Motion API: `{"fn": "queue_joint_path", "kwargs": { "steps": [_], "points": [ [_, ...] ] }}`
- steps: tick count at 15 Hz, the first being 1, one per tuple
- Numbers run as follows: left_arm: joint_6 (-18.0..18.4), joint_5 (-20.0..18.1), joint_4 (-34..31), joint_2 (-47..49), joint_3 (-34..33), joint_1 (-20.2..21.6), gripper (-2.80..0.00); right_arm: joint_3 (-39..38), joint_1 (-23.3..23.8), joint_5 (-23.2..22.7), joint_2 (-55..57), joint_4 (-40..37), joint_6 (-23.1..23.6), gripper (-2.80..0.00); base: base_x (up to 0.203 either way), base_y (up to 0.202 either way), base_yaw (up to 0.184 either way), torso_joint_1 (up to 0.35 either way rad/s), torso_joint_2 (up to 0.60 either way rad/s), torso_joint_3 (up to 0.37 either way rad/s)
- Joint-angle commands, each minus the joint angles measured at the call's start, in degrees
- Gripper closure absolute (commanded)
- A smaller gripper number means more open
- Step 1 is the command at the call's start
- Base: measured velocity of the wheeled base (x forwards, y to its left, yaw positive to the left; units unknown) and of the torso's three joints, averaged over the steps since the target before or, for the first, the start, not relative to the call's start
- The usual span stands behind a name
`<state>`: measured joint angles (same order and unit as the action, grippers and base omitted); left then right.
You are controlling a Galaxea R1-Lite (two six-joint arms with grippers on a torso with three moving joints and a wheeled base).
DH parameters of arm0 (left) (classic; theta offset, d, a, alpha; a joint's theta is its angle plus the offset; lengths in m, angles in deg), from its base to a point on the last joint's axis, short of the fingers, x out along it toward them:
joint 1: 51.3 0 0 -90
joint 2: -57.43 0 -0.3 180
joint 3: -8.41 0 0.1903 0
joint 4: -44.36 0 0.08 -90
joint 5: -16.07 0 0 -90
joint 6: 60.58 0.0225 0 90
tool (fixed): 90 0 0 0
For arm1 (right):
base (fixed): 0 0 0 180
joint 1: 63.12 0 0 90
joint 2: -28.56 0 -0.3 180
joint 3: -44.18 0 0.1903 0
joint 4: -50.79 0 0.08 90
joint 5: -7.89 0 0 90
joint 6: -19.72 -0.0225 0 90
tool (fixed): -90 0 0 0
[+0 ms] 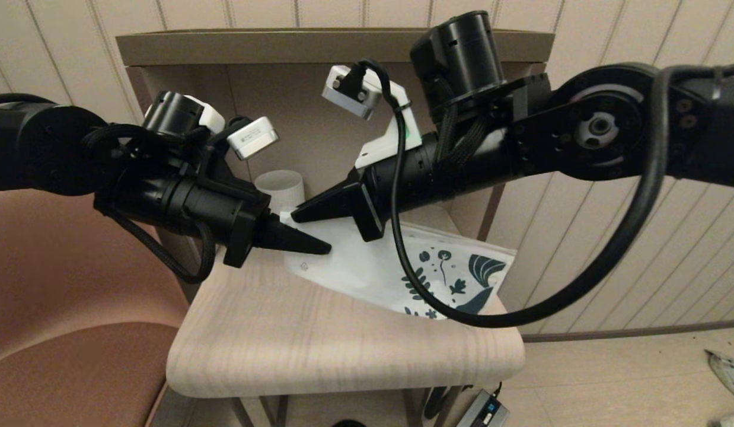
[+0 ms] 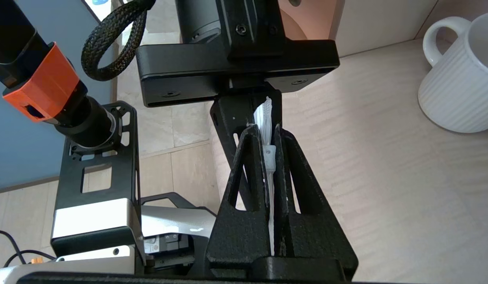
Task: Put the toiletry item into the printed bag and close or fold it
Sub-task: Close the strorage bag and place it on the desk
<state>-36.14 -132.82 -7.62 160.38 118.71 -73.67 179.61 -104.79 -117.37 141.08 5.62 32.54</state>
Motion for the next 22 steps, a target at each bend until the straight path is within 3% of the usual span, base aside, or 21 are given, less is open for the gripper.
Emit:
{"fn": "queue_joint_path", "kwargs": {
  "steps": [1,22],
  "points": [
    [0.2,-0.3,-0.1,-0.1,0.0,0.0,0.0,0.0,-0.1,-0.2,-0.1,-0.1,0.1,0.0,0.0,0.0,0.0,0.0,0.0,0.0],
    [0.0,-0.3,-0.2,-1.1,0.0,0.2,0.0,-11.4,2.7,-0.6,-8.2,0.0,0.8,0.0,0.0,0.0,0.0,0.0,0.0,0.0]
  ]
}}
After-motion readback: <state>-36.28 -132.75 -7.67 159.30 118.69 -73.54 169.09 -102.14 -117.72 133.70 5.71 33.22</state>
